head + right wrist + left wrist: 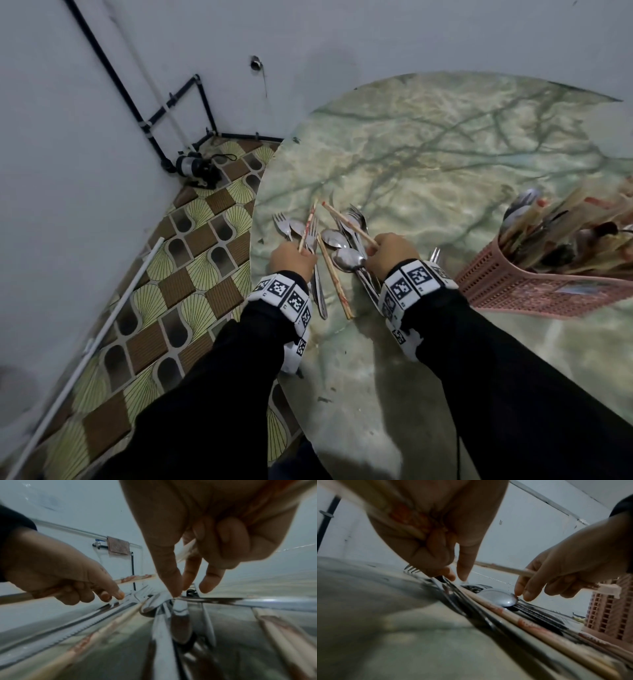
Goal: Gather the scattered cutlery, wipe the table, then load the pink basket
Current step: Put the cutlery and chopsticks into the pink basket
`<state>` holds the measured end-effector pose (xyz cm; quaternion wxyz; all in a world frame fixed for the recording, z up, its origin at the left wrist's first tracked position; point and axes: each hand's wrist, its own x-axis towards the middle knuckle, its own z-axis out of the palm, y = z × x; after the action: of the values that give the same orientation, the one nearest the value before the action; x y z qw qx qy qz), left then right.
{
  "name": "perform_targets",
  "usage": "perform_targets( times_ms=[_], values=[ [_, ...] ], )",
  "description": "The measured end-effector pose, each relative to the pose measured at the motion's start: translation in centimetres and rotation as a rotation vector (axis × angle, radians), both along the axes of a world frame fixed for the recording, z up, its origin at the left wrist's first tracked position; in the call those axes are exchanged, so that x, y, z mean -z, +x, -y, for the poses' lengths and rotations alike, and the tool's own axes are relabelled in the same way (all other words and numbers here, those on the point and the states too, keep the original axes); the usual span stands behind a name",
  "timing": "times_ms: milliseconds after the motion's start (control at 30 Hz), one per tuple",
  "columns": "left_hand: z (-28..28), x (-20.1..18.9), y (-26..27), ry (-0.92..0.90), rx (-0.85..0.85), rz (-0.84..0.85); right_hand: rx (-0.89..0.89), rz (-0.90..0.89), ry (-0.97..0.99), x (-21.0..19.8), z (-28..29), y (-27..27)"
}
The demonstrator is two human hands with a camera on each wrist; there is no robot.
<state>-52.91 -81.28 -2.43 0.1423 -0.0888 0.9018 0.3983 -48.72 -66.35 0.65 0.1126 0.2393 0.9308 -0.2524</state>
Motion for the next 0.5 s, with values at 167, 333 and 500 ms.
perform_targets(
  times_ms=[167, 333, 500],
  values=[
    [0.1, 0.3, -0.8, 0.025, -0.036, -0.047, -0.041, 0.095, 0.03, 1.1, -1.1, -1.0],
    [-0.1, 0.1, -1.3, 0.002, -0.011, -0.015, -0.022, 0.112, 0.017, 1.6, -1.8, -1.2],
    [0.0, -0.2, -1.7, -0.043, 0.008, 0.045, -0.017, 0.108, 0.032, 1.7, -1.9, -0.7]
  ],
)
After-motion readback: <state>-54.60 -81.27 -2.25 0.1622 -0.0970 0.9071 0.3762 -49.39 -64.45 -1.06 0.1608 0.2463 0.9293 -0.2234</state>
